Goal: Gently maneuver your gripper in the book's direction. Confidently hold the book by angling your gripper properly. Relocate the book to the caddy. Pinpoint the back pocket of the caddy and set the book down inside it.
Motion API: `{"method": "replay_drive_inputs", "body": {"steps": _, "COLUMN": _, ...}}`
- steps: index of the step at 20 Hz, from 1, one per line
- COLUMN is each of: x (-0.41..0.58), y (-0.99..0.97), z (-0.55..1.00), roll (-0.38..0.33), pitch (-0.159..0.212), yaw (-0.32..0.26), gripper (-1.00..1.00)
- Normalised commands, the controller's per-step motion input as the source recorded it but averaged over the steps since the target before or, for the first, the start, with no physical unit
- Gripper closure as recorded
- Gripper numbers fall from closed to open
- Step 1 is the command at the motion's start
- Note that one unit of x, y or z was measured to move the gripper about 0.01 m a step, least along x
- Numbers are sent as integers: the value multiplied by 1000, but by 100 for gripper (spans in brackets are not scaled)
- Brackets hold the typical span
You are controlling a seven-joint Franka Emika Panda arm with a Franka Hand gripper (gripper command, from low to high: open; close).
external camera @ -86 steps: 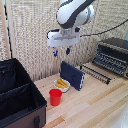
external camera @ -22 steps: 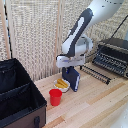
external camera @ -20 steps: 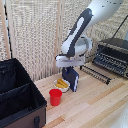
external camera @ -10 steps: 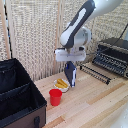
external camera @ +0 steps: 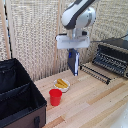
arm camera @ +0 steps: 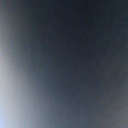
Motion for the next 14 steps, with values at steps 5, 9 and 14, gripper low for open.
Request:
{"method": "replay_drive_inputs", "body": {"steps": 5, "x": 0, "y": 4, "z": 810, "roll": -1, "pitch": 0, "yaw": -340, "gripper": 100}}
{"method": "replay_drive_inputs", "body": {"steps": 9, "x": 57, "y": 155, "z": 769, "roll": -5, "pitch": -20, "yaw": -296, "gripper": 100}}
{"method": "replay_drive_inputs", "body": {"steps": 14, "x": 173, "y": 459, "z": 535, "roll": -44, "pitch": -37, "yaw": -222, "gripper": 100}}
